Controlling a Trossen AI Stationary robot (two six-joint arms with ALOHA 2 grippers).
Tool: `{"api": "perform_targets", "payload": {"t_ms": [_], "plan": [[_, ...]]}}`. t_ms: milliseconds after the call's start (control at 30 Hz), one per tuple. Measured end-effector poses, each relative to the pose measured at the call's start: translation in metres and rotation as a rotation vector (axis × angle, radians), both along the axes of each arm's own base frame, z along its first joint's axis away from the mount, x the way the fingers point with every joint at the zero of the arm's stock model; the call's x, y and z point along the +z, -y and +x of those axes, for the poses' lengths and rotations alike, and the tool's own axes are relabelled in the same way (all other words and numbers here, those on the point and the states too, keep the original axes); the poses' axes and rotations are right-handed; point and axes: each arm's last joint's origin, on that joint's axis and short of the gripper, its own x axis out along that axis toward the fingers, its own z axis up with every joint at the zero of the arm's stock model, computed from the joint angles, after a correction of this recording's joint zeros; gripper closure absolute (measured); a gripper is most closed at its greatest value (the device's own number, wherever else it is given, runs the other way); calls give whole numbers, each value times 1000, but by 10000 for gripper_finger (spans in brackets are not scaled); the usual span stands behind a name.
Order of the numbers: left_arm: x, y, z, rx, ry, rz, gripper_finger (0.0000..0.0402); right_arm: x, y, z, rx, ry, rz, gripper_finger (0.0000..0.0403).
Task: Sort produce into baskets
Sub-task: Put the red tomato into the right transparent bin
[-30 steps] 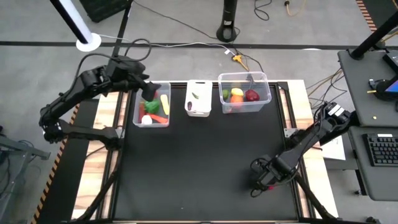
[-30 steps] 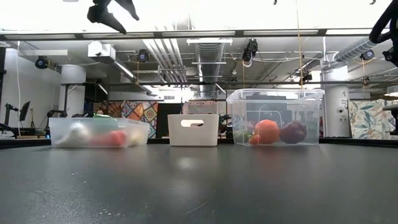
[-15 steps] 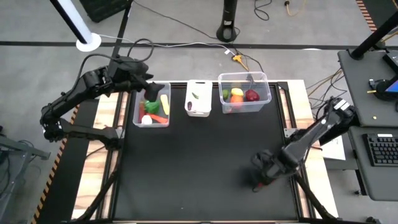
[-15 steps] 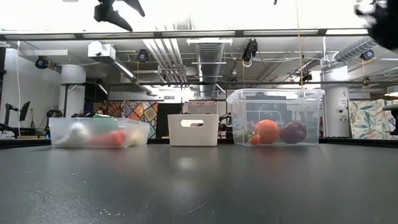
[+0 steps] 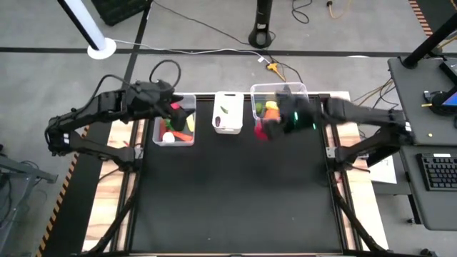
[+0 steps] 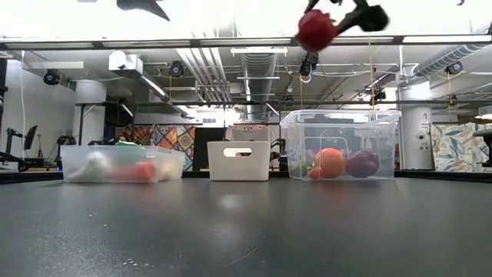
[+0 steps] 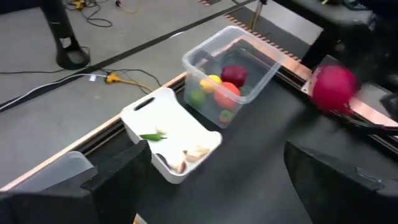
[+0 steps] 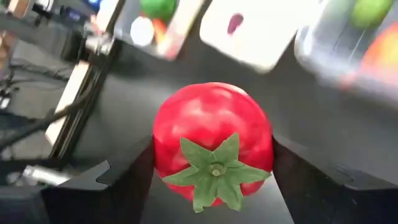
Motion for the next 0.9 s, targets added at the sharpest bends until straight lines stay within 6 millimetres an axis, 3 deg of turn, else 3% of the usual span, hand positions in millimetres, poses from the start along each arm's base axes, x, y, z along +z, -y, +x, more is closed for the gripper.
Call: {"api": "perform_targets", "payload": {"t_ms": [100,233,400,533,667,900], "plan": [[0,11,2,-26,13,-14,56,19,37,7,-12,-36,-80,117],[-1,22,4,-24,17,-15,56,24,89,11,-45,-224,-127,117],[-1,27,3,-12,9,-4,56,0,157,11,-39,-523,-76,117],[-4,27,1,-5,-23,-11,56,-24,203,8,-19,-649,-27,117],[-8,27,-2,10,-64,-32,56,-46,228,7,5,-688,24,117],[-10,27,-4,19,-89,-43,56,-68,239,11,30,-693,12,111]]}}
